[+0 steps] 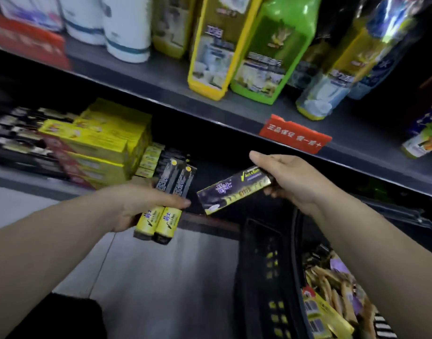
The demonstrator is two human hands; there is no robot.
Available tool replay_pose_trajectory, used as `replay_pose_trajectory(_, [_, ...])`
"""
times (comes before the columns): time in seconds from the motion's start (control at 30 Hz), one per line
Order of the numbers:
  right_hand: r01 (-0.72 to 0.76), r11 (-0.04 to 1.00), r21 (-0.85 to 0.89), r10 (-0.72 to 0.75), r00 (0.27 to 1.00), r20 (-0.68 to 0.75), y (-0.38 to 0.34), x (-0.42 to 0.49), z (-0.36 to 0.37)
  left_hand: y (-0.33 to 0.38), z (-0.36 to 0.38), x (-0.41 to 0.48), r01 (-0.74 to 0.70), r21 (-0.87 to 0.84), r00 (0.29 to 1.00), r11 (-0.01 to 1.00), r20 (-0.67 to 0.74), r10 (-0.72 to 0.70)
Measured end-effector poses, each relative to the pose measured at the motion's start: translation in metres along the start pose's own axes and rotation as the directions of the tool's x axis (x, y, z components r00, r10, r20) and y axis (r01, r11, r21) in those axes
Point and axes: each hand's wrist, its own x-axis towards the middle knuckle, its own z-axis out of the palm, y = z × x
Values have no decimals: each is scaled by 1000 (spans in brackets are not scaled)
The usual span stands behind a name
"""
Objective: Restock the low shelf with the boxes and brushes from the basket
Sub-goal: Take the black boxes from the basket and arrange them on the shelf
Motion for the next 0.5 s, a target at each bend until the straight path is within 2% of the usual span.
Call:
replay_pose_trajectory(0.13, [-18, 1000, -18, 16, 996, -83, -4, 44, 33, -18, -20, -10, 138, 124, 989, 983, -67, -130])
replay_pose_trajectory(0.27, [-4, 1000, 17, 6, 995, -102, 2, 91, 74, -29, -43, -5, 183, 88, 980, 979, -91, -175])
replay_pose_trajectory(0.37, [-18, 999, 47, 23, 994, -105, 4, 131, 99, -30, -54, 2, 163, 56, 980, 985, -129, -154])
replay_pose_trajectory(0.5, [-21, 1000, -16, 18, 986, -168, 5, 182, 126, -23, -54, 14, 158, -15, 975, 987, -155, -159])
